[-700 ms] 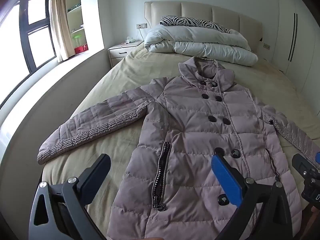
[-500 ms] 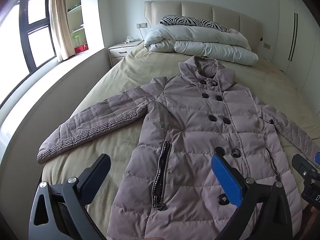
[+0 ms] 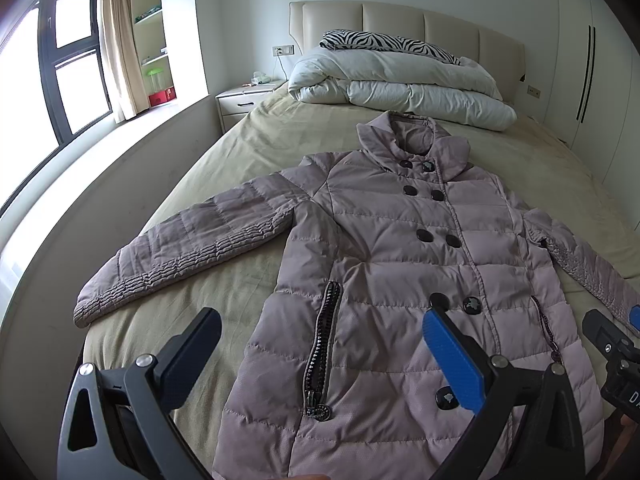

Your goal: Fold large clothes

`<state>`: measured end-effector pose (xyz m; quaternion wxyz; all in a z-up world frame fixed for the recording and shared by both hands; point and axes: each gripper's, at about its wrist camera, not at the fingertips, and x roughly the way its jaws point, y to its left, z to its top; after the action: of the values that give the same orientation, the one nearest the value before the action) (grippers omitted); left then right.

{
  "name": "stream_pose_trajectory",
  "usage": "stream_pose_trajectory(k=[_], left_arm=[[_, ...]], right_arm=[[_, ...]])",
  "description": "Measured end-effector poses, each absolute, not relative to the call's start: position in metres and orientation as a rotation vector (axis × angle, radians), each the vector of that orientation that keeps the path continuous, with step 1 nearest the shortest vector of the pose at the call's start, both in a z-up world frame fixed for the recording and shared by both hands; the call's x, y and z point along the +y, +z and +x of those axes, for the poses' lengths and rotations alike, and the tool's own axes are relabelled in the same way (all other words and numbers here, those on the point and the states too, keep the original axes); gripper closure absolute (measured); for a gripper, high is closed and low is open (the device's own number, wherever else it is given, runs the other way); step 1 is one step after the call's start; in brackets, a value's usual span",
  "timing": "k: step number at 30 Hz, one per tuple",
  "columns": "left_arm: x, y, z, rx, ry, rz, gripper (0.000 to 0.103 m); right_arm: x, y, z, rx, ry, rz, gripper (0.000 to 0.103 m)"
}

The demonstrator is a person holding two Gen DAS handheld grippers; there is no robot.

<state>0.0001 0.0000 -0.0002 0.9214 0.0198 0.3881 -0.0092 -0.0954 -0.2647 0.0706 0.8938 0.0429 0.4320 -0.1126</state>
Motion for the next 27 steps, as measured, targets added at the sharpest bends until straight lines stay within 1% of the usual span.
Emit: stream_pose_trajectory(k=[27], left_arm=[[0.0001, -0.0002, 0.0003, 0.801, -0.019, 0.04, 0.0]], right_arm=[[-0.2653, 0.0691, -0.0936, 0.9, -0.234, 0.087, 0.0]])
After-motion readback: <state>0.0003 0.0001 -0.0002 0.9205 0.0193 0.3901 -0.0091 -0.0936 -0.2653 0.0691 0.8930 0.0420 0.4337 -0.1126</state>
